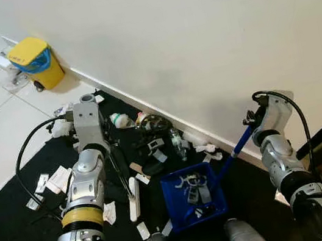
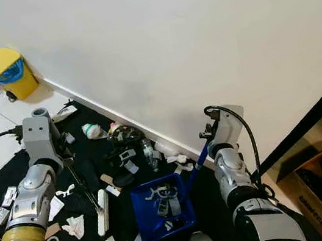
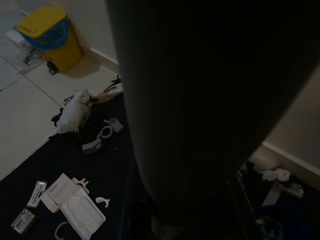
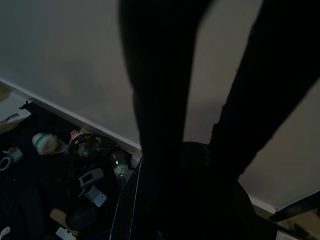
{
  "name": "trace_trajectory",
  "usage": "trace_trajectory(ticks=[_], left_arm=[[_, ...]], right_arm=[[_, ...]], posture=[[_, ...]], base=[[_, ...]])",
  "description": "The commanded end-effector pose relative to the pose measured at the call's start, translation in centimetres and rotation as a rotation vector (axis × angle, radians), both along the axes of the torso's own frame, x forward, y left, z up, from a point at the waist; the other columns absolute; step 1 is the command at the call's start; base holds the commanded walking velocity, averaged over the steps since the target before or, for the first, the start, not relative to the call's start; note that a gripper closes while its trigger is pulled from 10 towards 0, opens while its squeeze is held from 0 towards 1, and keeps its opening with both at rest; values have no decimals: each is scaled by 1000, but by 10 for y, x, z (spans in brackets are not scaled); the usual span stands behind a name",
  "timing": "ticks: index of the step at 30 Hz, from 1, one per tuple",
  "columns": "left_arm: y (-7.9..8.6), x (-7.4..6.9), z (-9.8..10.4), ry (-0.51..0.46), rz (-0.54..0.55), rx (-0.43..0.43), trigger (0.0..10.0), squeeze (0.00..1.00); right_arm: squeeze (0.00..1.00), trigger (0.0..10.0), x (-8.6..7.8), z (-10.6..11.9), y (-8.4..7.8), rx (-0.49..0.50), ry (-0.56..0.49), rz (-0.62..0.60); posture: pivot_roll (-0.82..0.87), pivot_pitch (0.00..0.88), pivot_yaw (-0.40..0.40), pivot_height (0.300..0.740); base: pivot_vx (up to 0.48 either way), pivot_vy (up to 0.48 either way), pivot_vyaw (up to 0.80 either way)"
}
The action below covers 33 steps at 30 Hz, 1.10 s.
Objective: Sweep floor
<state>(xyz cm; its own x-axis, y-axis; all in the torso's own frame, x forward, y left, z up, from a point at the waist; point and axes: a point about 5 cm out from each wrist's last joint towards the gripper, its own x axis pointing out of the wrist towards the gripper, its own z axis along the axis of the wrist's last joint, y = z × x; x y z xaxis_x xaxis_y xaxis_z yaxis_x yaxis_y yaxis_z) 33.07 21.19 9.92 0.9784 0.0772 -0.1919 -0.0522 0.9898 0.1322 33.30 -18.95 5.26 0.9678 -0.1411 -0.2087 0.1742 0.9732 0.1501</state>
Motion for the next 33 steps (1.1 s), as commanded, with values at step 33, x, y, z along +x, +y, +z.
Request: trace_trajectory(ticks=[33], left_arm=[[0, 18, 16, -47, -41, 69, 10000, 0]], right_arm=[[0, 10000, 16, 20, -12, 30, -25, -37]], posture=[[27, 116, -37, 740]], base=[[0, 0, 0]])
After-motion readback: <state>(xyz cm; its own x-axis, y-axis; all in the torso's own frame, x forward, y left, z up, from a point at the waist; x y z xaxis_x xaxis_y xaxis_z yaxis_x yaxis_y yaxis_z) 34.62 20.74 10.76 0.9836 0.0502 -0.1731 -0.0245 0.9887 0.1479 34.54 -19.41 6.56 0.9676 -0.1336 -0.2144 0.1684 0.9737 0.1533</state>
